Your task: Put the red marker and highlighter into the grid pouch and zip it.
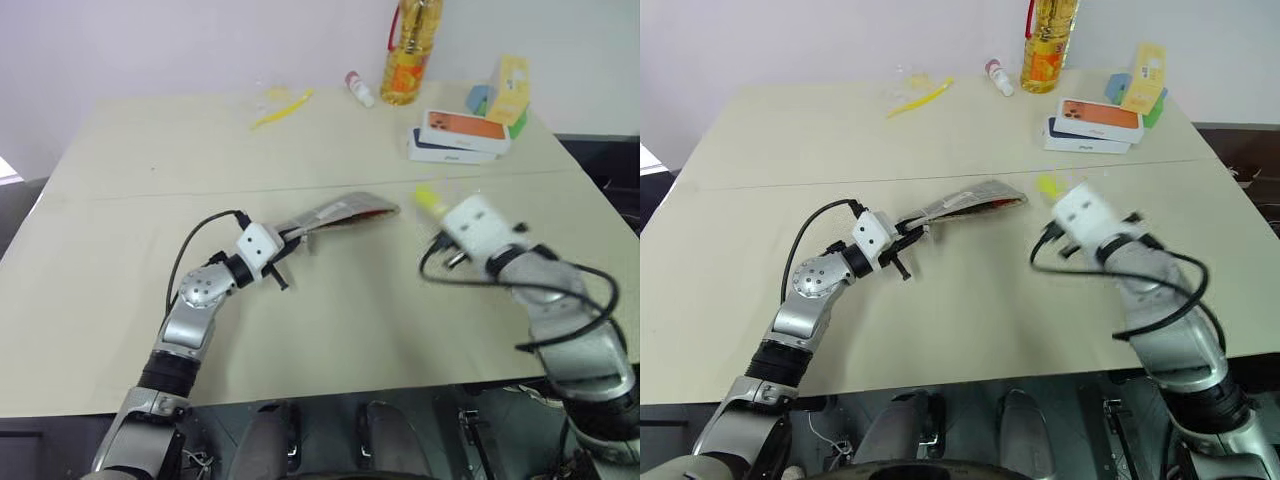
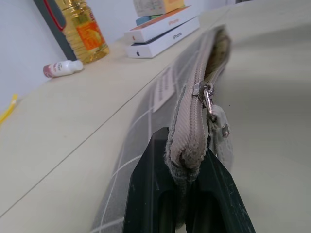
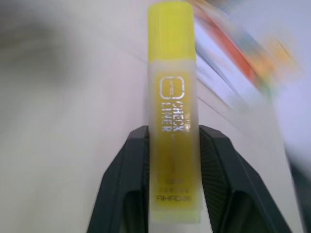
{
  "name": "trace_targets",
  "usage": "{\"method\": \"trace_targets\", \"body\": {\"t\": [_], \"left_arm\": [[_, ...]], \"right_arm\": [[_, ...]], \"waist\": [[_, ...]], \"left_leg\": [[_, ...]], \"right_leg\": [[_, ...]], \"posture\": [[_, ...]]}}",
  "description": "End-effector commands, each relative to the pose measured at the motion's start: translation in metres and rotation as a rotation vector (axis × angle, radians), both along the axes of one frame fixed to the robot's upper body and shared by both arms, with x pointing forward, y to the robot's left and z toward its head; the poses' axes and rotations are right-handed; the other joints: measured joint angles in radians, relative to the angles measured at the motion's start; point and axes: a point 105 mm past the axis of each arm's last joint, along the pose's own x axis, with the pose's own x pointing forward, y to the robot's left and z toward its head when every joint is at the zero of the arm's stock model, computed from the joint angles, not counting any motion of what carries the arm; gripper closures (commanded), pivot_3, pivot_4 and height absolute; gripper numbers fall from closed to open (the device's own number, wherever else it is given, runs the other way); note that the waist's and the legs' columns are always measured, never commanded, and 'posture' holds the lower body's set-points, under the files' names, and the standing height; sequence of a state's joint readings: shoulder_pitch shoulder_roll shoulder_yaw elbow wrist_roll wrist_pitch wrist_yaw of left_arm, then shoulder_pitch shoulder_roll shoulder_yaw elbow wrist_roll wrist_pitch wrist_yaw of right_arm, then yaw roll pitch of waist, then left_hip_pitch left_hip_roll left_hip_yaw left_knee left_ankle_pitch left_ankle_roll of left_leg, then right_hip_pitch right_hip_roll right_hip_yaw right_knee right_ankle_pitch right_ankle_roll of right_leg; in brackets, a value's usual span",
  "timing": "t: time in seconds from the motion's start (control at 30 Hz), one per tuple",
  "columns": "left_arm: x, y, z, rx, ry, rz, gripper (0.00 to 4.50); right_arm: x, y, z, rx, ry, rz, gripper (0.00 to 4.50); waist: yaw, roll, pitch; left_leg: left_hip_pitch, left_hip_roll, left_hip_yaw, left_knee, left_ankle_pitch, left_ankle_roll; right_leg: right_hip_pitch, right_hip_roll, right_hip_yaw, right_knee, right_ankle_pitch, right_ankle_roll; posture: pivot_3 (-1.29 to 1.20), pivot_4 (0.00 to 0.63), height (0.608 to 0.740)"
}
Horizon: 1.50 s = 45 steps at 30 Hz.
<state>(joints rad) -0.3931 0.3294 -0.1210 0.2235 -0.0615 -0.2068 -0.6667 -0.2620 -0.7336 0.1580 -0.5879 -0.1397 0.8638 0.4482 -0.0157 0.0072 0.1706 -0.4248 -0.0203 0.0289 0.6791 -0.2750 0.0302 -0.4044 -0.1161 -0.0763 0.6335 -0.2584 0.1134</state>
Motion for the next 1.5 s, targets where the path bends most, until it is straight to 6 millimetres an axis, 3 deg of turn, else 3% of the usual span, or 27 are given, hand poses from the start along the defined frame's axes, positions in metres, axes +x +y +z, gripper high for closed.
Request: {"method": "trace_targets", "body": {"t": [0.03,0.17,0.7,0.93,1.13,1.4,1.5], "left_arm": [[0.001,0.005,0.013,-0.023,-0.045,0.009,4.5],[-0.004,0.002,0.013,-0.024,-0.051,-0.009,4.5],[-0.012,0.0,0.015,-0.038,-0.05,-0.046,4.5],[-0.021,-0.01,0.014,-0.003,-0.058,-0.128,4.5],[-0.039,-0.022,0.01,0.081,-0.051,-0.279,4.5],[-0.043,-0.024,0.011,0.091,-0.046,-0.307,4.5],[-0.039,-0.02,0.01,0.073,-0.034,-0.273,4.5]], "right_arm": [[-0.001,0.013,0.015,-0.082,-0.091,0.118,3.67],[-0.002,0.023,0.009,-0.105,-0.077,0.189,3.67],[0.004,0.027,0.003,-0.218,-0.092,0.252,3.67],[0.003,0.031,0.005,-0.319,-0.118,0.312,3.67],[-0.009,0.052,0.006,-0.435,-0.116,0.498,3.67],[-0.019,0.069,0.004,-0.379,-0.097,0.591,3.67],[-0.015,0.069,0.017,-0.354,-0.147,0.574,2.2]], "waist": [[0.005,0.0,0.0],[0.015,-0.001,0.0],[0.029,-0.001,0.0],[0.029,-0.001,0.0],[0.028,-0.001,0.0],[0.028,-0.001,0.0],[0.029,-0.001,0.0]], "left_leg": [[0.0,0.0,0.0,0.001,0.0,0.0],[0.0,0.0,0.0,0.002,0.0,0.0],[0.0,-0.001,0.0,0.002,0.0,0.0],[0.0,-0.001,0.0,0.002,0.0,0.0],[0.0,0.0,0.0,0.002,0.0,0.0],[0.0,0.0,0.0,0.003,0.0,0.0],[0.0,0.0,0.0,0.003,0.0,0.0]], "right_leg": [[0.0,0.0,0.0,0.0,0.0,0.0],[0.001,-0.001,0.0,0.0,0.0,0.0],[0.001,-0.002,-0.001,-0.001,0.0,0.0],[0.001,-0.002,-0.001,-0.001,0.0,0.0],[0.001,-0.001,-0.001,-0.001,0.0,0.0],[0.002,-0.001,-0.001,-0.001,0.0,0.0],[0.002,-0.001,-0.001,-0.001,0.0,0.0]], "posture": [[0.0,0.15,0.74],[0.0,0.15,0.74],[0.0,0.15,0.74],[0.0,0.15,0.74],[0.0,0.15,0.74],[0.0,0.15,0.74],[0.0,0.15,0.74]]}}
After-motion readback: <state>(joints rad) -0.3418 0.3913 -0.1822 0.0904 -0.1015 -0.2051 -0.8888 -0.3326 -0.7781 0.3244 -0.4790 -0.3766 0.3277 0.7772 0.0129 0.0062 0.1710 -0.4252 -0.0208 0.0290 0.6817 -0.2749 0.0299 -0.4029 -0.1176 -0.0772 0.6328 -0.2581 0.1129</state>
